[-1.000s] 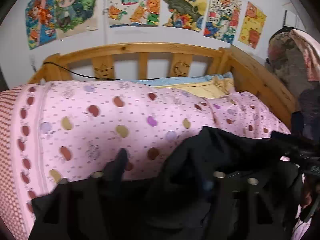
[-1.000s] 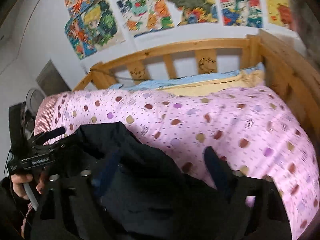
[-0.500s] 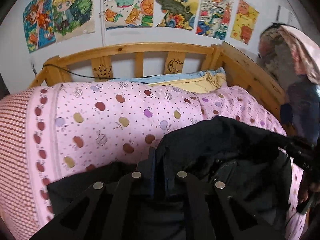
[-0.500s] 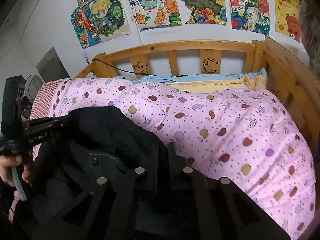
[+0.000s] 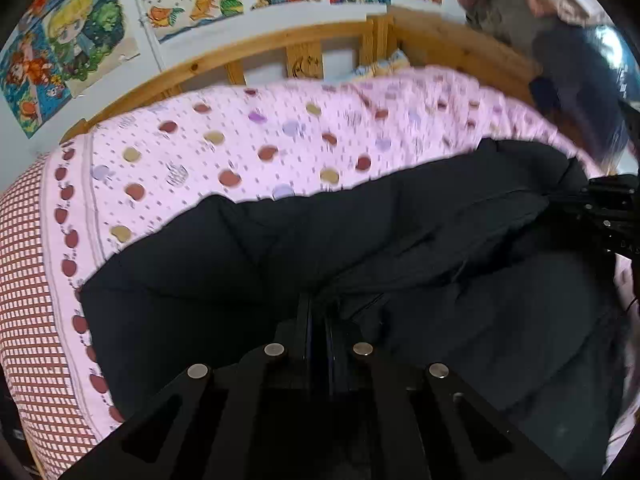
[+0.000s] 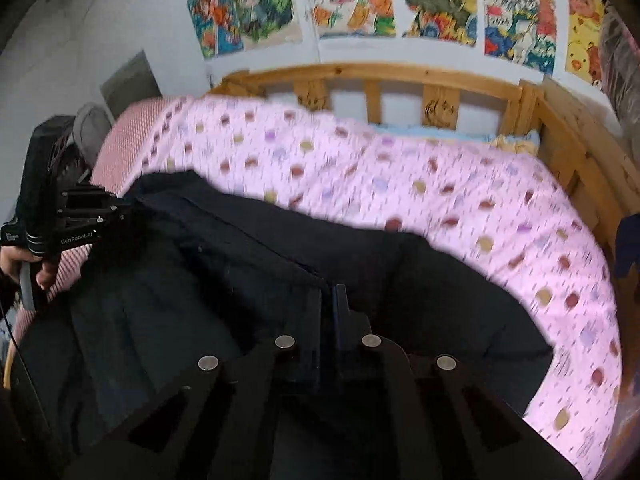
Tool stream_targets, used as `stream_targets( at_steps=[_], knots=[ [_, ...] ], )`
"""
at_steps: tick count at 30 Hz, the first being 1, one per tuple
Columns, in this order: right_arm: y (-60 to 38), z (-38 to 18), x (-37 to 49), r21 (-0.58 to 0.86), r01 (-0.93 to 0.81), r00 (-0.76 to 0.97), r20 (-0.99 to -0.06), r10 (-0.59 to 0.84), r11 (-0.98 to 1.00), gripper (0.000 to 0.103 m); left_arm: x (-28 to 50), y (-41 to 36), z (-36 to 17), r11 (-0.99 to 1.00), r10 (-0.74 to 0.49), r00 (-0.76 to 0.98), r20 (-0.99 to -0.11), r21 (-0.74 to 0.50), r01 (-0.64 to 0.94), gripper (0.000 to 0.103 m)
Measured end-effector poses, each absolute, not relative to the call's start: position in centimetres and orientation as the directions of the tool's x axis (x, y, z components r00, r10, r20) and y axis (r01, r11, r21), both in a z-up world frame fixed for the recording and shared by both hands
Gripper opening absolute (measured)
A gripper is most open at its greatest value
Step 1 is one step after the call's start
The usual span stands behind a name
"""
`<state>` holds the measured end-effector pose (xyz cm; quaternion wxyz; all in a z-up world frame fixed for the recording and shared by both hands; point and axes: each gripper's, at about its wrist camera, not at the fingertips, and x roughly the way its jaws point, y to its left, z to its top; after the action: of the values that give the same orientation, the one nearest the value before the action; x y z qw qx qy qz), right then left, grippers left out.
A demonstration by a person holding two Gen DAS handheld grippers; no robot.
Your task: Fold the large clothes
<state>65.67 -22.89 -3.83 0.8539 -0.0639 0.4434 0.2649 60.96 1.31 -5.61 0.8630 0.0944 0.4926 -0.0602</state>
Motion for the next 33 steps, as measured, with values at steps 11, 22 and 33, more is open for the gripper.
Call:
stream_targets(
  at_steps=[11, 22, 33],
  knots=[
    [-20.9, -9.9, 65.5, 0.097, -0.472, 0.421, -0.848, 0.321, 0.876, 0.004, 60.4, 0.4, -9.1, 0.96, 0.035, 0.542, -0.84, 0.179, 0.215, 0.005],
    [-22.7, -4.0, 64.0, 0.09, -0.484, 0.498, -0.79, 0.358, 0.87, 0.006, 59.5, 3.3, -1.7, 0.987, -0.1, 0.673, -0.733, 0.011, 0.158, 0.022],
    [-23.0, 1.2, 70.8, 0.322, -0.376, 0.581, -0.648, 0.492, 0.869, 0.006, 68.0, 2.4, 0.5, 0.961, -0.25, 0.689, -0.681, -0.26, 0.093, 0.026]
  ],
)
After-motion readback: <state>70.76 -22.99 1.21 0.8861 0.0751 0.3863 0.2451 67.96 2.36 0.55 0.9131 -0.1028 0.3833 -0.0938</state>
